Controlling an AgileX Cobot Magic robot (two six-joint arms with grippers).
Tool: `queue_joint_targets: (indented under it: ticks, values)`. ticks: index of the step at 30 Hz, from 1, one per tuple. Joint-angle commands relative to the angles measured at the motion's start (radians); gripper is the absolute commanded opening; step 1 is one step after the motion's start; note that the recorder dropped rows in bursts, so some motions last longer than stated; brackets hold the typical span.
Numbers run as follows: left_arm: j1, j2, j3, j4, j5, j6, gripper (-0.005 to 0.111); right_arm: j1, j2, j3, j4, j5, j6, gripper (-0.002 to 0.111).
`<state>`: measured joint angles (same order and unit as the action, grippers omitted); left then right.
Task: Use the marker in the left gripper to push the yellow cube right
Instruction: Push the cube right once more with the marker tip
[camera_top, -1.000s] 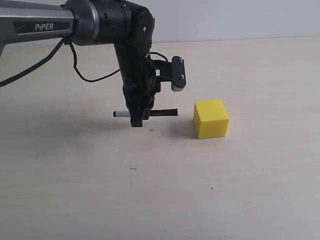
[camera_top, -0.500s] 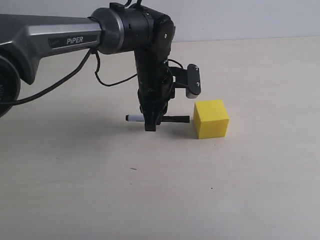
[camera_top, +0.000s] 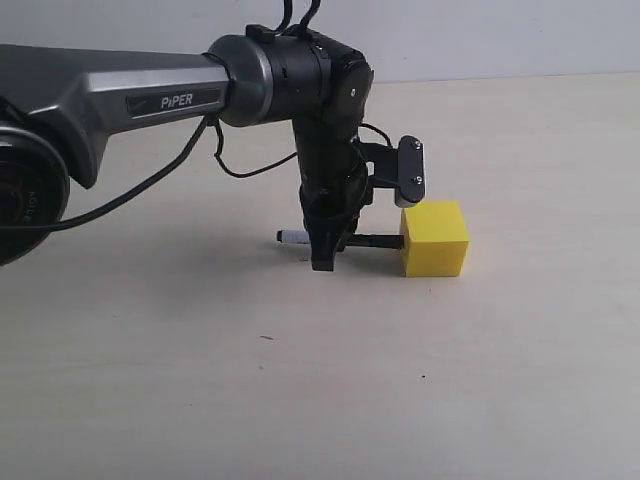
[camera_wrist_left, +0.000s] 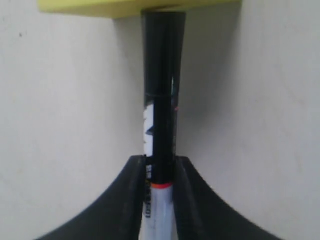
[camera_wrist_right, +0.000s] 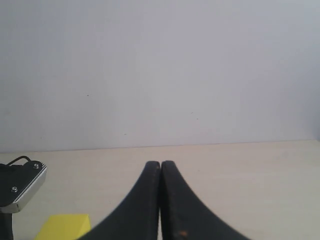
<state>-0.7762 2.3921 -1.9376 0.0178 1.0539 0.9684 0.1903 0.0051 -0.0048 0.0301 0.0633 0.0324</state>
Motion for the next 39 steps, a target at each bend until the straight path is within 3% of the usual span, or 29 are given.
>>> queue_joint_targets:
  ticks: [1, 7, 21, 31, 39]
  values:
    - [0.029, -0.004, -0.016, 0.017, 0.066, -0.009, 0.000, -0.005, -0.005, 0.005, -0.002, -0.005, -0.001, 0.000]
    - [0.060, -0.004, -0.016, 0.025, 0.084, -0.057, 0.000, -0.005, -0.005, 0.005, -0.002, -0.005, -0.001, 0.000]
    - [-0.032, 0.009, -0.101, -0.057, 0.037, 0.044, 0.000, -0.005, -0.005, 0.005, -0.002, -0.005, -0.002, 0.000]
    - [-0.001, 0.009, -0.113, 0.026, 0.158, -0.006, 0.000, -0.005, -0.005, 0.005, -0.002, -0.005, -0.002, 0.000]
    - [-0.034, 0.009, -0.113, 0.026, 0.128, -0.006, 0.000, -0.005, -0.005, 0.005, -0.002, -0.005, -0.002, 0.000]
